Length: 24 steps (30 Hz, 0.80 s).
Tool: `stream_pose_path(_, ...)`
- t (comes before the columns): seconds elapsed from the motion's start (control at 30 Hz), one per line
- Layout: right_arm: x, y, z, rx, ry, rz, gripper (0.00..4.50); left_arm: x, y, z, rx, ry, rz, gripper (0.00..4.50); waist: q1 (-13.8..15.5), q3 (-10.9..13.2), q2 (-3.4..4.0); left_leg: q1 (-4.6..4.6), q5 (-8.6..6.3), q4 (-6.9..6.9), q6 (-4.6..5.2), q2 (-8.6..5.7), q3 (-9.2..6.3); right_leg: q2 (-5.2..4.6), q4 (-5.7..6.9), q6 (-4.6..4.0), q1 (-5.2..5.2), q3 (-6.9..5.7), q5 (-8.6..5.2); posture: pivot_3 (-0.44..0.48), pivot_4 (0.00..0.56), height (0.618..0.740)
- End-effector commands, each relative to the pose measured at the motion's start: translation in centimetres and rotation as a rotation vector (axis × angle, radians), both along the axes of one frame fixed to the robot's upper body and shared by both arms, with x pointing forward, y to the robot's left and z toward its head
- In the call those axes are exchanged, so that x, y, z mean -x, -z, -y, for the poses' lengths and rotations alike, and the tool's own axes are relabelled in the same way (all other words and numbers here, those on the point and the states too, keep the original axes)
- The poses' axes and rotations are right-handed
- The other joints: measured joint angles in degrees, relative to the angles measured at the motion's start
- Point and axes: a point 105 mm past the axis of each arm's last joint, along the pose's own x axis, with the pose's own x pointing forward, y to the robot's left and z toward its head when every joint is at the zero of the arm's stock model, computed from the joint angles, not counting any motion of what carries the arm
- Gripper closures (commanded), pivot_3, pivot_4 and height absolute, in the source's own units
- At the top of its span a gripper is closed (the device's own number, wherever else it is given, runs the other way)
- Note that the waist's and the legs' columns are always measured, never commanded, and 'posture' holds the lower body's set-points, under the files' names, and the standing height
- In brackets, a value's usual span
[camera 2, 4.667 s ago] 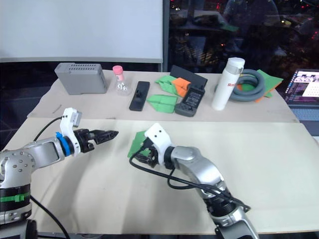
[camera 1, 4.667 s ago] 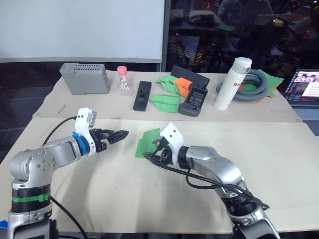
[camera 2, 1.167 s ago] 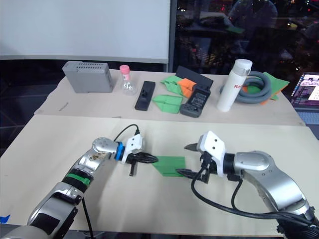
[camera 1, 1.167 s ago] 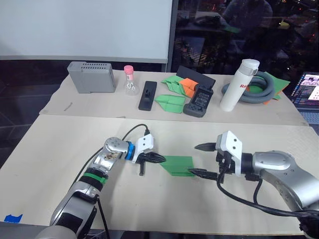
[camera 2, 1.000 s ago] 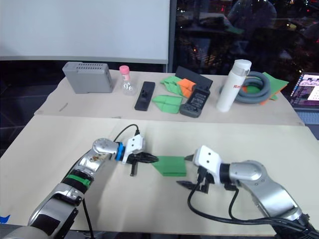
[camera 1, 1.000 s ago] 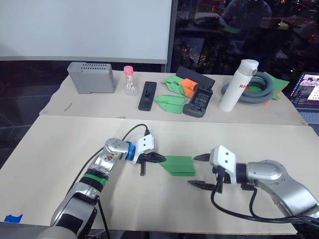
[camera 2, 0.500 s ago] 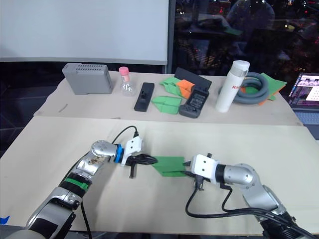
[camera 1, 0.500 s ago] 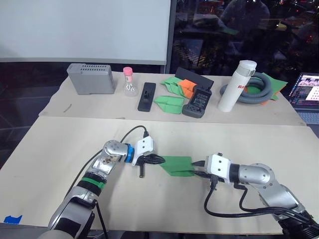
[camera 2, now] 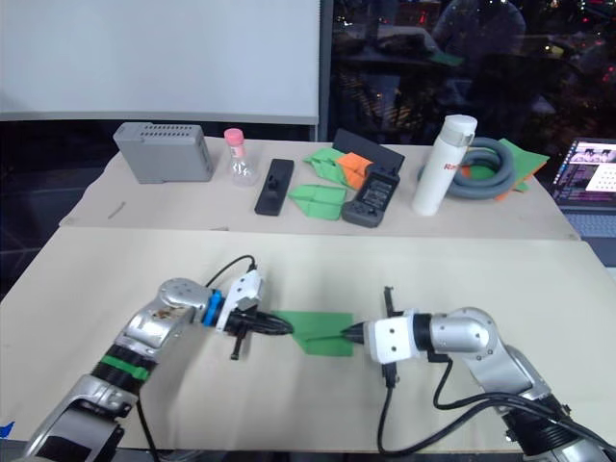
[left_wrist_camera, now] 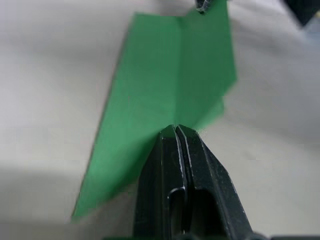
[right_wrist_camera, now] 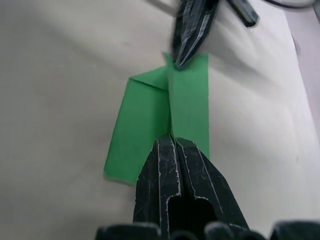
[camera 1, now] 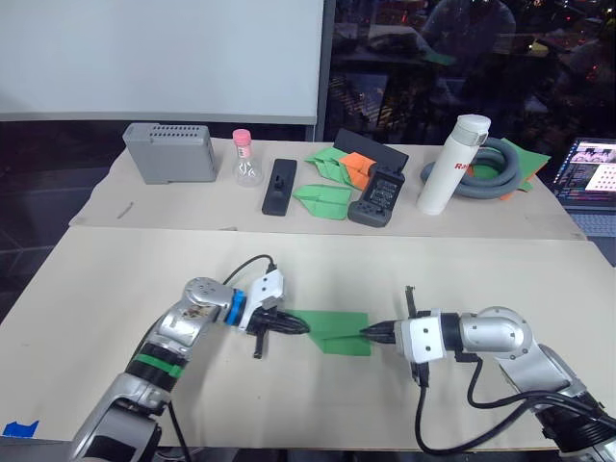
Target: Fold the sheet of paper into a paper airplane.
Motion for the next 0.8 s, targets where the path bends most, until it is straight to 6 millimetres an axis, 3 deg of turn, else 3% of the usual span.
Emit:
stream_pose_path(0.03, 1.0, -0.5, 0.4, 0.002, -0.076, 0.041, 4.46, 0.5, -2.3, -0.2, 0.042, 0.036, 0.022, 4.5, 0.29, 0.0, 0.01, 0.0, 0.0, 0.01, 0.01, -0.01, 0.0, -0.02, 0.0, 0.0, 0.02, 0.0, 0.0, 0.0, 0.15, 0.74)
stream_pose_path(0.27, 1.3, -0.1, 0.1, -0.009, -0.101, 0.01, 4.46, 0.3, -3.1, 0.3, 0.061, 0.036, 0.068, 4.5, 0.43, 0.0, 0.01, 0.0, -0.01, 0.01, 0.02, -0.03, 0.0, -0.06, -0.01, -0.01, 0.04, 0.01, 0.0, 0.0, 0.15, 0.74)
stream_pose_path(0.47, 1.2, 0.5, 0.3, -0.007, -0.083, -0.01, 4.46, 0.4, 0.9, 1.3, -0.013, 0.054, 0.108, 4.5, 0.5, 0.0, 0.01, 0.01, -0.01, 0.02, 0.02, -0.05, 0.01, -0.07, -0.04, -0.01, 0.07, 0.03, 0.0, 0.0, 0.15, 0.74)
stream_pose_path(0.8, 1.3, 0.5, 0.5, -0.045, -0.037, -0.114, 4.46, 0.4, 3.0, 1.7, -0.081, 0.081, 0.127, 4.5, 0.61, 0.0, 0.02, 0.23, -0.06, 0.01, 0.09, -0.05, 0.01, -0.11, -0.05, -0.02, 0.3, 0.02, 0.0, 0.0, 0.15, 0.74)
